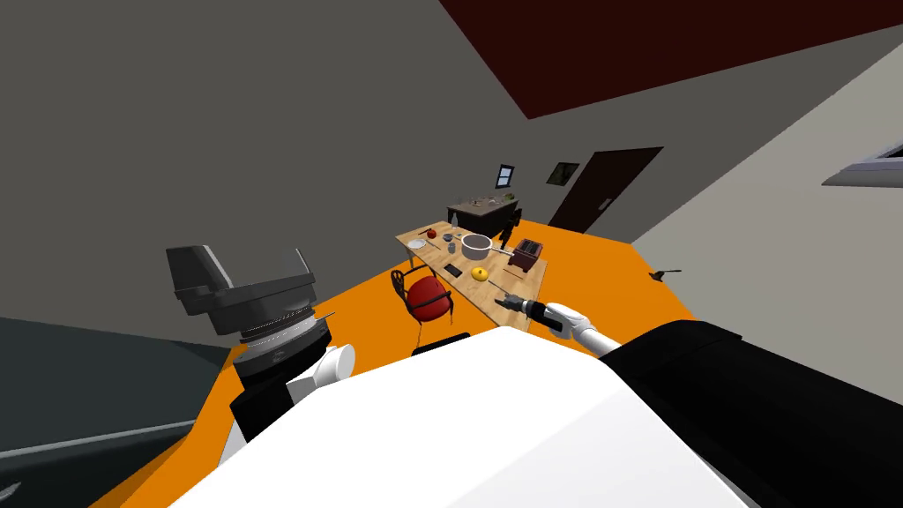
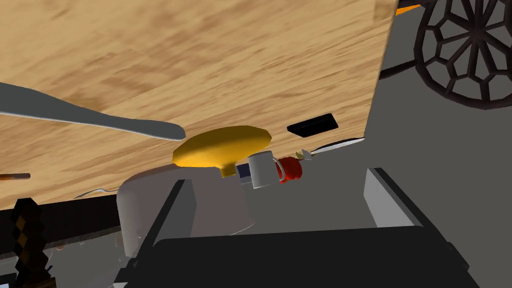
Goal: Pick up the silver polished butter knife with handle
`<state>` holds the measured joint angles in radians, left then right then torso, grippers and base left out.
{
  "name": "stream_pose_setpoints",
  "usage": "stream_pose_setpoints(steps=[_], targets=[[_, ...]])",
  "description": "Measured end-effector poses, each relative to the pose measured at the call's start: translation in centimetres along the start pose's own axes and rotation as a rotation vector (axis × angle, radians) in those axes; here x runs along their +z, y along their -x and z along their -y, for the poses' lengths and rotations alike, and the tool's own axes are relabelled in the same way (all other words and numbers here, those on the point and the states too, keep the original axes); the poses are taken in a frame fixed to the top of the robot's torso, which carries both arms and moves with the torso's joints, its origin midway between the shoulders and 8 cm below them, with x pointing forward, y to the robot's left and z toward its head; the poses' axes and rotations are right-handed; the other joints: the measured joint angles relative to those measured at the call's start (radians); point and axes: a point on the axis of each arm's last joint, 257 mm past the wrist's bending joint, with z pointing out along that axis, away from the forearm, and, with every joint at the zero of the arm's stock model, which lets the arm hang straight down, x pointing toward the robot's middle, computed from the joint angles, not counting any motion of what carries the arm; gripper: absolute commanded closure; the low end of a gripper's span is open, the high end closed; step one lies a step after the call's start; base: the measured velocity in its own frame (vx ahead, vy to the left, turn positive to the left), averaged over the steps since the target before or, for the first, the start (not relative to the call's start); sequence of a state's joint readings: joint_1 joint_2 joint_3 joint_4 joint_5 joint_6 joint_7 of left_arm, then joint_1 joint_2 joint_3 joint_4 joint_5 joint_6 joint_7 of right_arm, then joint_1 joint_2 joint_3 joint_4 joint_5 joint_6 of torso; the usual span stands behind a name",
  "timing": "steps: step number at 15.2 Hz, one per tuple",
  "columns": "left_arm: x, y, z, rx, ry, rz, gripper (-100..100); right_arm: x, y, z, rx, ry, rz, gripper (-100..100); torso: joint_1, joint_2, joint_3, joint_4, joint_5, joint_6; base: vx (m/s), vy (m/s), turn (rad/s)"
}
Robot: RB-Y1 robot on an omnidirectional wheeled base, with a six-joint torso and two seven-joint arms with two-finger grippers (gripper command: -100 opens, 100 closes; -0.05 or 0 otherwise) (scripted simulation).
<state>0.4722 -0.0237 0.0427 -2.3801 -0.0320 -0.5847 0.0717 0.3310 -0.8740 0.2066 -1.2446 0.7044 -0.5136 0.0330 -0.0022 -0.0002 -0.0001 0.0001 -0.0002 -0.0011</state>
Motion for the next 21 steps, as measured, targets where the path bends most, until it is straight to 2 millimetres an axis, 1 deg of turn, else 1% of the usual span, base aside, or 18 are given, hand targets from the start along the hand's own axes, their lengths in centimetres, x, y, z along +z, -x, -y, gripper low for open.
stream_pose_setpoints(steps=[2, 6, 8, 13, 17, 21], targets=[[0.0, 0.0, 0.0, 0.000, 0.000, 0.000, 0, -0.4, -1.0, 1.5, -0.017, -0.025, -0.031, -100, 0.000, 0.000, 0.000, 0.000, 0.000, 0.001, 0.004, -0.030, 0.121], [0.0, 0.0, 0.0, 0.000, 0.000, 0.000, 0, -1.8, -3.7, 4.5, -0.068, -0.079, -0.118, -100, -0.001, 0.000, 0.000, 0.000, 0.000, 0.001, -0.003, -0.040, 0.260], [0.0, 0.0, 0.0, 0.000, 0.000, 0.000, 0, -2.6, -4.6, 5.9, -0.096, -0.106, -0.160, -100, -0.001, 0.000, 0.000, 0.000, 0.000, 0.001, -0.002, -0.041, 0.154], [0.0, 0.0, 0.0, 0.000, 0.000, 0.000, 0, -3.8, -6.9, 8.5, -0.145, -0.152, -0.240, -100, 0.000, 0.001, 0.000, 0.000, 0.000, 0.001, -0.011, -0.035, 0.222], [0.0, 0.0, 0.0, 0.000, 0.000, 0.000, 0, -5.6, -8.6, 10.9, -0.186, -0.194, -0.310, -100, -0.001, 0.001, 0.000, 0.000, 0.000, 0.001, -0.013, -0.040, 0.173], [0.0, 0.0, 0.0, 0.000, 0.000, 0.000, 0, -7.5, -10.4, 13.2, -0.230, -0.234, -0.387, -100, -0.001, 0.001, 0.001, 0.000, 0.000, 0.001, -0.019, -0.047, 0.242]])
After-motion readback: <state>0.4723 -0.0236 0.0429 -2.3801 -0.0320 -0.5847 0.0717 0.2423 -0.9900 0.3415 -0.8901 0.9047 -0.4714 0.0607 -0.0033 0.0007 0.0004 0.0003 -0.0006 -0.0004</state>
